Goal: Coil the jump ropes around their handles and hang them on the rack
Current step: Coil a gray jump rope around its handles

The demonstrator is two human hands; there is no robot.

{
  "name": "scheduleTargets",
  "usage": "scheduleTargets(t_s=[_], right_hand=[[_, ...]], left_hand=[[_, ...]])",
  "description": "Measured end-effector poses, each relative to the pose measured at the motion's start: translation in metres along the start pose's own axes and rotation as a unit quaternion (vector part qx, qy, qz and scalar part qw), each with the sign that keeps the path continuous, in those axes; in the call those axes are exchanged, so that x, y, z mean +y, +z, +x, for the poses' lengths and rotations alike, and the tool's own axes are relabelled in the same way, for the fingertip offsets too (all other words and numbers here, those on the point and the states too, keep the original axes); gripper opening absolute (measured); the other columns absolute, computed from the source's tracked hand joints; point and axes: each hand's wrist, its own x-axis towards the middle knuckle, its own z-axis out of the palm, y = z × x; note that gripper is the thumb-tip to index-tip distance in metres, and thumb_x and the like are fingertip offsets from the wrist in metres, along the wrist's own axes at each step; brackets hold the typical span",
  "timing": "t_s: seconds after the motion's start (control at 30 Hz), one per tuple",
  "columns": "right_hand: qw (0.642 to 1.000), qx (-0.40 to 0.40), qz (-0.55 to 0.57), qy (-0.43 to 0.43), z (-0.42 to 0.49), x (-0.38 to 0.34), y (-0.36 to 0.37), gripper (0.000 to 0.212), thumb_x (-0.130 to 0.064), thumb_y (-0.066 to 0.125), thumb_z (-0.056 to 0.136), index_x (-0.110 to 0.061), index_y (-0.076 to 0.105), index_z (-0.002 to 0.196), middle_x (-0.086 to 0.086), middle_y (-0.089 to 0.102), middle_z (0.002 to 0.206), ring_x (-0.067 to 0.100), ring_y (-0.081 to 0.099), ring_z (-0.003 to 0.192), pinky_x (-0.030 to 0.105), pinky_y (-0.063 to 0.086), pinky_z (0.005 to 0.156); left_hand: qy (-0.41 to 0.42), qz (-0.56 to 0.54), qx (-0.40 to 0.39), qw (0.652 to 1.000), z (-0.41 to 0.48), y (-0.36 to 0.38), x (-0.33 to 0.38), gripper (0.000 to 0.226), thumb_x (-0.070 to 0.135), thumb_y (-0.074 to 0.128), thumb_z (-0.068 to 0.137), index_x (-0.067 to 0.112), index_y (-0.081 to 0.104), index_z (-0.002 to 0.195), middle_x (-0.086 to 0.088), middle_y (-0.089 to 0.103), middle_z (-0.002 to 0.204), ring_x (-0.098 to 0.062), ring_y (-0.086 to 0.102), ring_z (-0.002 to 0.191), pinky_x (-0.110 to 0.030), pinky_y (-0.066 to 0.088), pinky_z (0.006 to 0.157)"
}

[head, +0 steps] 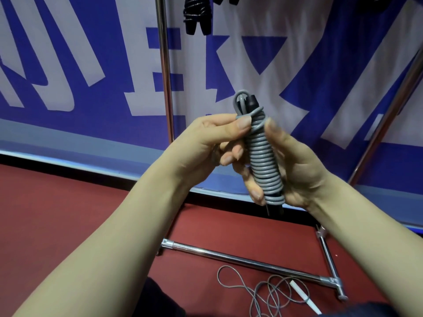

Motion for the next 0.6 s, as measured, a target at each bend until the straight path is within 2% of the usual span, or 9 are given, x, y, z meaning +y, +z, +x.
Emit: scheduleTargets(t_s=[0.07, 0.13, 0.2, 0.23, 0.3, 0.4, 0.5, 0.57, 0.6], right_hand=[[0.997, 0.05, -0.056, -0.036, 0.001, 0.0, 0.001, 0.045, -0.054, 0.081, 0.066, -0.014, 0.068, 0.084, 0.012, 0.063, 0.086, 0.027, 0.059, 0.057, 0.036, 0.056, 0.049], [0.982, 0.131, -0.114, -0.067, 0.002, 0.001, -0.005, 0.04, -0.046, 0.076, 0.076, -0.01, 0.064, 0.088, 0.011, 0.066, 0.089, 0.035, 0.061, 0.079, 0.046, 0.057, 0.069], [0.959, 0.194, -0.198, -0.067, 0.003, 0.004, -0.009, 0.032, -0.044, 0.059, 0.089, -0.013, 0.064, 0.087, 0.011, 0.068, 0.092, 0.03, 0.064, 0.09, 0.047, 0.054, 0.083], [0.955, 0.198, -0.215, -0.059, 0.003, 0.007, -0.009, 0.034, -0.044, 0.05, 0.095, -0.015, 0.064, 0.084, 0.009, 0.068, 0.091, 0.027, 0.064, 0.091, 0.048, 0.053, 0.086], [0.964, 0.184, -0.185, -0.048, 0.005, 0.01, -0.004, 0.044, -0.045, 0.035, 0.101, -0.016, 0.059, 0.078, 0.005, 0.067, 0.084, 0.029, 0.058, 0.09, 0.044, 0.05, 0.082], [0.975, 0.188, -0.111, -0.04, 0.008, 0.011, 0.003, 0.064, -0.061, 0.021, 0.094, -0.014, 0.053, 0.064, 0.009, 0.06, 0.069, 0.03, 0.045, 0.073, 0.035, 0.038, 0.061], [0.97, 0.207, -0.125, -0.019, 0.011, 0.01, -0.002, 0.074, -0.071, 0.028, 0.088, -0.01, 0.051, 0.054, 0.015, 0.055, 0.059, 0.031, 0.038, 0.061, 0.032, 0.032, 0.051], [0.97, 0.21, -0.125, 0.006, 0.009, 0.009, -0.006, 0.069, -0.068, 0.039, 0.087, -0.009, 0.054, 0.054, 0.017, 0.055, 0.064, 0.033, 0.04, 0.063, 0.031, 0.033, 0.052], [0.971, 0.208, -0.113, 0.022, 0.008, 0.009, -0.008, 0.065, -0.066, 0.044, 0.085, -0.01, 0.056, 0.055, 0.017, 0.054, 0.068, 0.031, 0.042, 0.06, 0.031, 0.034, 0.053]], left_hand=[[-0.001, -0.017, 0.031, 0.999, 0.0, 0.003, 0.005, 0.015, 0.024, 0.066, 0.085, 0.011, 0.069, 0.079, 0.005, 0.052, 0.048, -0.005, 0.041, 0.038, -0.016, 0.037, 0.048], [-0.009, -0.009, 0.07, 0.997, 0.001, 0.005, 0.007, 0.014, 0.024, 0.068, 0.081, 0.012, 0.072, 0.075, 0.001, 0.053, 0.05, -0.006, 0.042, 0.039, -0.013, 0.036, 0.044], [-0.013, 0.038, 0.124, 0.992, 0.001, 0.005, 0.006, 0.02, 0.021, 0.067, 0.085, 0.002, 0.073, 0.081, -0.001, 0.054, 0.051, -0.009, 0.042, 0.04, -0.015, 0.034, 0.043], [-0.014, 0.065, 0.146, 0.987, 0.002, 0.005, 0.005, 0.026, 0.019, 0.067, 0.088, -0.006, 0.071, 0.088, -0.001, 0.055, 0.051, -0.01, 0.042, 0.041, -0.017, 0.032, 0.043], [-0.018, 0.092, 0.173, 0.98, 0.004, 0.008, 0.002, 0.033, 0.02, 0.067, 0.09, -0.012, 0.069, 0.095, -0.001, 0.056, 0.052, -0.01, 0.042, 0.04, -0.018, 0.03, 0.042], [-0.023, 0.087, 0.183, 0.979, 0.005, 0.016, -0.004, 0.029, 0.024, 0.068, 0.091, -0.005, 0.072, 0.09, -0.003, 0.055, 0.051, -0.013, 0.043, 0.04, -0.02, 0.035, 0.043], [-0.022, 0.136, 0.168, 0.976, 0.005, 0.02, -0.007, 0.033, 0.028, 0.066, 0.092, -0.003, 0.073, 0.083, -0.007, 0.054, 0.049, -0.016, 0.045, 0.039, -0.02, 0.038, 0.043], [-0.044, 0.166, 0.12, 0.978, 0.003, 0.013, -0.003, 0.036, 0.026, 0.062, 0.096, -0.007, 0.069, 0.082, -0.006, 0.056, 0.053, -0.013, 0.047, 0.042, -0.02, 0.039, 0.044], [-0.061, 0.168, 0.083, 0.981, 0.002, 0.009, -0.001, 0.037, 0.022, 0.059, 0.097, -0.013, 0.065, 0.088, -0.005, 0.058, 0.057, -0.013, 0.049, 0.047, -0.02, 0.041, 0.047]])
